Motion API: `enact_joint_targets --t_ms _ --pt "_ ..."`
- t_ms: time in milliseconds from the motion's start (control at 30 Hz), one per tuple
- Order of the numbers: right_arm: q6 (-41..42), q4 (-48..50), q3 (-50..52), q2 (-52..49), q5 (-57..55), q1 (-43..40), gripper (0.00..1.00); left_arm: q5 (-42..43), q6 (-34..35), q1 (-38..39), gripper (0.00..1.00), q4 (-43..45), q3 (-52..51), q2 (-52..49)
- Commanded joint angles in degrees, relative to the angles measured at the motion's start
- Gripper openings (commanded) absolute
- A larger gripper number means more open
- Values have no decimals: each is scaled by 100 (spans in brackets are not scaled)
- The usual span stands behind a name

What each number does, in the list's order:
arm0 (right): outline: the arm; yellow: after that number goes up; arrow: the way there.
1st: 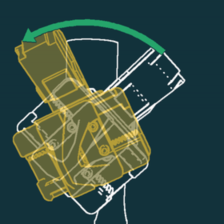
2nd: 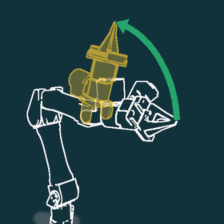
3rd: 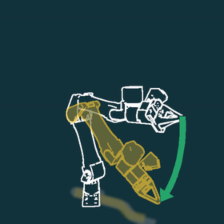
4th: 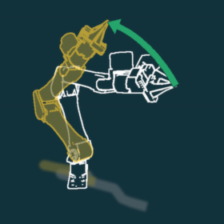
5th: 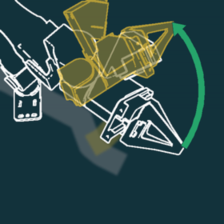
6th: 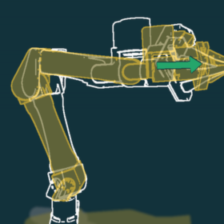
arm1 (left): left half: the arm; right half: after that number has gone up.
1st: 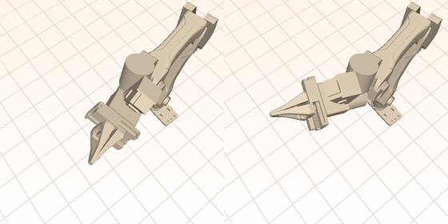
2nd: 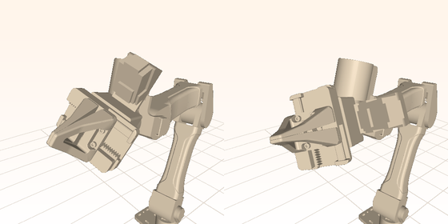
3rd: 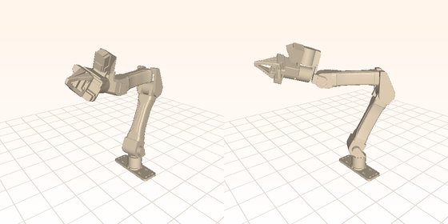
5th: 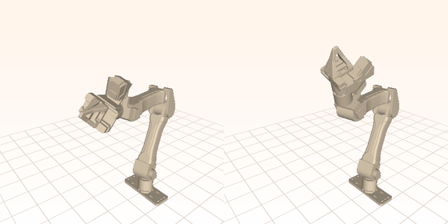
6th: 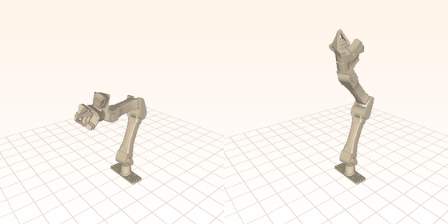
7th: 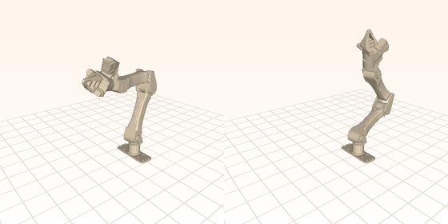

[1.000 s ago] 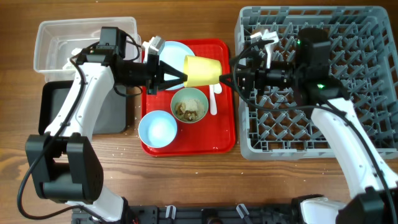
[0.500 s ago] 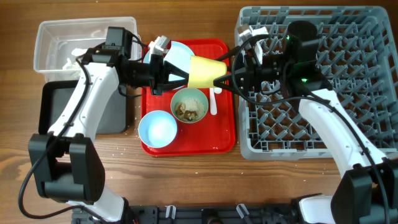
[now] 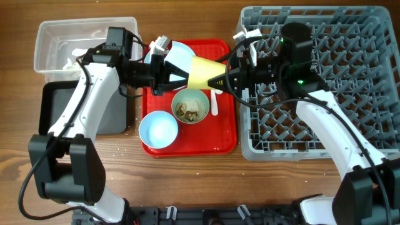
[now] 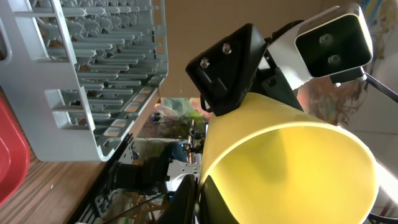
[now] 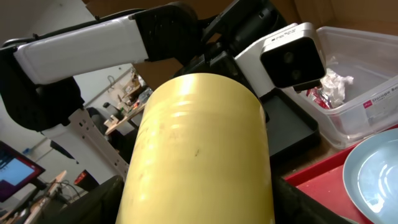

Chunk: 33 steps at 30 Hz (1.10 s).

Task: Sort waste into correct bins and load items into the dishwasher rack
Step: 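Hand the yellow cup from the left gripper to the right gripper, then place the yellow cup into the dish rack with the right gripper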

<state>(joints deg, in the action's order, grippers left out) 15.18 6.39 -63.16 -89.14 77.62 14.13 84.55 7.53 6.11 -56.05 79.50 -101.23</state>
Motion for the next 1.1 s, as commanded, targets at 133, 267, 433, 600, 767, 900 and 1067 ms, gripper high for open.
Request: enact_joint_targets --t_ms 133,267,433,600,767,900,1067 --pt "131 -175 28 -76 -461 13 58 155 -133 20 39 22 98 122" --pt "273 -822 26 76 -1110 -470 56 -129 -131 -28 49 391 98 120" --pt "-474 -3998 -350 1084 -3965 -811 56 -3958 203 -59 49 461 98 120" --pt "-254 -7514 -1213 1436 -6279 -809 56 -5751 365 -59 49 424 98 120" --pt "15 -8544 -1211 1029 -6791 -669 56 -6212 363 -59 49 393 98 120" --pt "48 -8725 -1211 385 -6994 -354 56 -6216 363 -59 49 358 98 120" --pt "149 -8695 -1209 -378 -7187 -131 61 -6216 361 -59 49 264 98 120"
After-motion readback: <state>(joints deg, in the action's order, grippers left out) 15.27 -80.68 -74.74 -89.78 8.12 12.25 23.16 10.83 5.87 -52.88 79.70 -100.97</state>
